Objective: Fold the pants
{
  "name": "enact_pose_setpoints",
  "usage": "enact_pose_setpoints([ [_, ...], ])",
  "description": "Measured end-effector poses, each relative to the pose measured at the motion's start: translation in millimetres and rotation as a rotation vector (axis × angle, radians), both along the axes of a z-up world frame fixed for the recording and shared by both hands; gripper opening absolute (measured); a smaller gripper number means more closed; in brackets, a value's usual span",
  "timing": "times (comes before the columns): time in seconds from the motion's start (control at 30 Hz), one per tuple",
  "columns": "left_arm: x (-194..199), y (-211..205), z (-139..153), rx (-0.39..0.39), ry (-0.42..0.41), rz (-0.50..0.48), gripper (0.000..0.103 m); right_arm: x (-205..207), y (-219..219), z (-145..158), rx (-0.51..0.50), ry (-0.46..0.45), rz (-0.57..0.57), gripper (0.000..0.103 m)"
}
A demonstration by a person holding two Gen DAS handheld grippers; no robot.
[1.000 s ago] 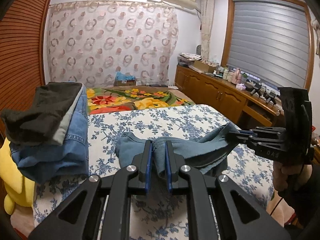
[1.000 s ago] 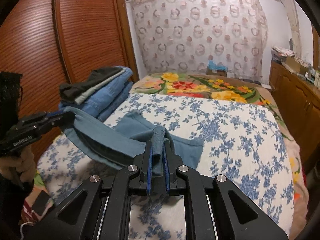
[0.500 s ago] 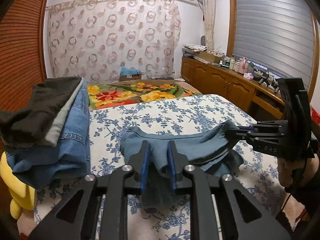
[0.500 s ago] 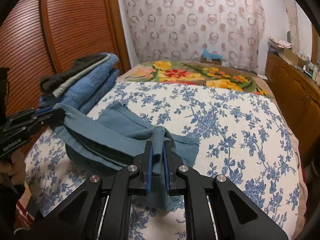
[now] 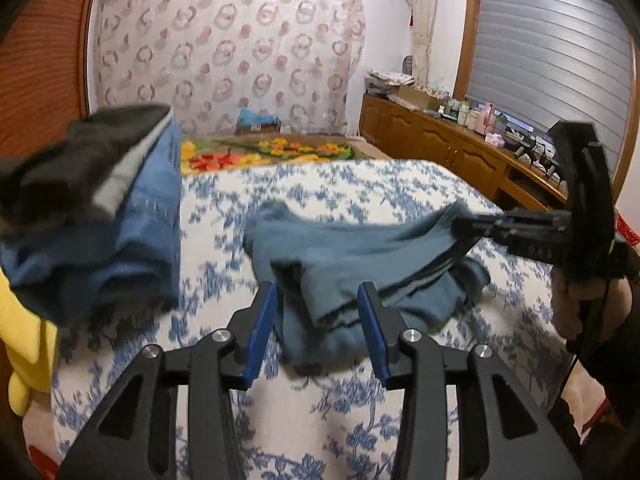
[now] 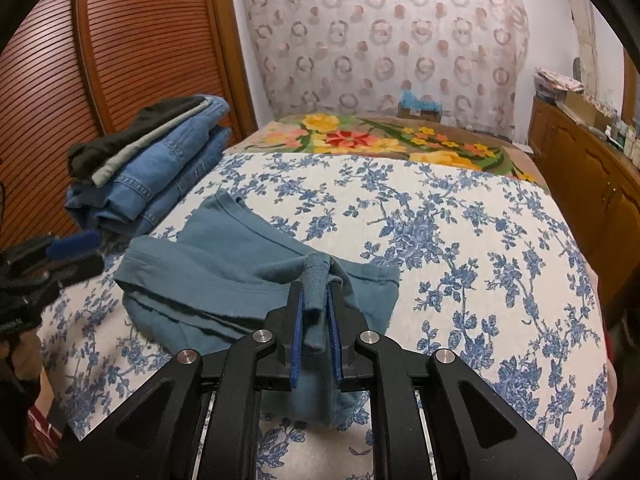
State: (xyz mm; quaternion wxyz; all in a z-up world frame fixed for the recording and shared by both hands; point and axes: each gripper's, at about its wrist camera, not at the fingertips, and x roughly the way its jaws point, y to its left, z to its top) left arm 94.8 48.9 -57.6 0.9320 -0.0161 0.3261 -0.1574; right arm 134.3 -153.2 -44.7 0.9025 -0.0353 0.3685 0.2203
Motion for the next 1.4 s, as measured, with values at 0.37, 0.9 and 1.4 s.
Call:
enact_pose_setpoints([
  [0.37, -4.1, -0.5, -23.3, 0.013, 0.07, -0.011, 0.041, -26.6, -12.8, -4.4, -0.041, 0.003, 0.013, 0.041],
  [0.9, 7.2, -6.3, -35.4, 0.032, 0.117, 0.001, 0.007, -22.1, -20.2, -44.1, -0.016, 0.147, 0.036, 0.041],
  [1.4, -41.5, -13.5, -15.3, -0.028, 0.079, -0.055, 0.004, -52.2, -33.2, -35.1, -0.008, 0.1, 0.078, 0.004],
])
